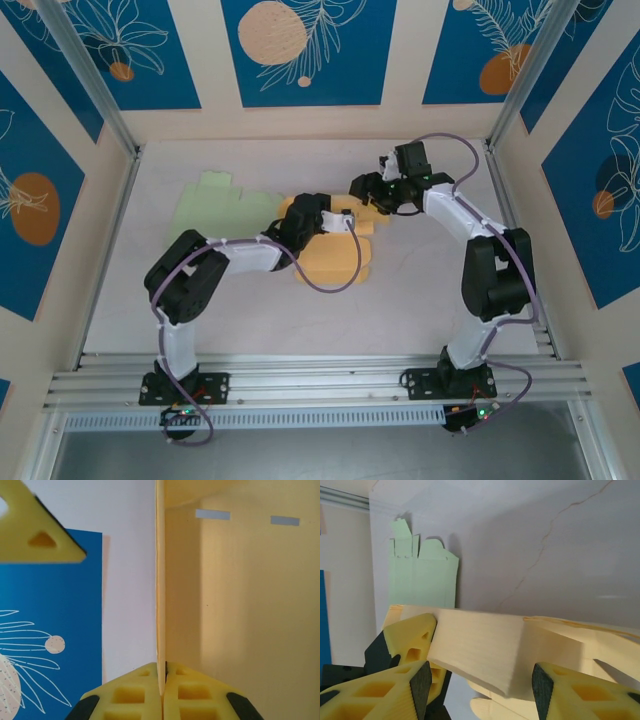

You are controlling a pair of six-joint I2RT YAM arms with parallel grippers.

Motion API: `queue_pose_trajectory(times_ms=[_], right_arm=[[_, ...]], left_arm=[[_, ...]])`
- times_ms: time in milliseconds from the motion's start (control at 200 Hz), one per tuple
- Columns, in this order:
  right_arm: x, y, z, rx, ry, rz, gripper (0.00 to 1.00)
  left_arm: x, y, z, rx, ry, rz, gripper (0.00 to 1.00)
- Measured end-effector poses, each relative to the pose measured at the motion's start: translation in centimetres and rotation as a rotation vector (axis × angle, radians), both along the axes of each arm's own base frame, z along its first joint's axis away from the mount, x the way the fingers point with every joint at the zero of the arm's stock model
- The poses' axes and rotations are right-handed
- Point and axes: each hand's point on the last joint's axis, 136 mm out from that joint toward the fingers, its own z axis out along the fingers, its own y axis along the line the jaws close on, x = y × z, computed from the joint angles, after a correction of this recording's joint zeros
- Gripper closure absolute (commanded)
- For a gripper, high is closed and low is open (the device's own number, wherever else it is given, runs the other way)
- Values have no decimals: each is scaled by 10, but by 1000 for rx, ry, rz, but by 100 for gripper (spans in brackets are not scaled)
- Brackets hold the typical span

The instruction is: Fold the paper box

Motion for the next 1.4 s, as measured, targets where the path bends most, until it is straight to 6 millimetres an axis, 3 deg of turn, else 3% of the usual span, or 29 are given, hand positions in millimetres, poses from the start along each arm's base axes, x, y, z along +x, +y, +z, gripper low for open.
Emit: queue_pose_trajectory(times_ms=[150, 250, 295, 390, 500, 605, 710, 865, 975, 1150, 1395], right_arm=[[6, 3, -18, 12, 41, -13, 44], [11, 6, -30, 26, 62, -16, 64], [13, 7, -32, 34, 62, -16, 68], [15, 7, -33, 43, 63, -28, 66], [19, 4, -32, 47, 55, -37, 53], [17, -5, -36, 45, 53, -48, 49], [4, -22, -40, 41, 68, -78, 49], [-20, -46, -28, 26, 38, -127, 49], [-38, -54, -26, 8, 14, -146, 49], [-56, -61, -63, -29, 74, -168, 51], [-42, -62, -114, -67, 152, -181, 52]], left_arm=[[3, -1, 1, -4, -33, 6, 93], [3, -2, -5, 5, -30, 4, 93], [2, -2, -12, 11, -24, 4, 93], [3, -2, -17, 4, -38, 7, 93], [5, -1, -16, -7, -92, 17, 93], [6, -3, -26, 5, -122, 17, 93], [6, -3, -31, 16, -141, 23, 94], [7, -2, -29, 12, -152, 32, 93], [7, -2, -29, 19, -155, 31, 93], [7, -1, -29, 29, -160, 32, 93], [8, 0, -29, 37, -163, 37, 93]])
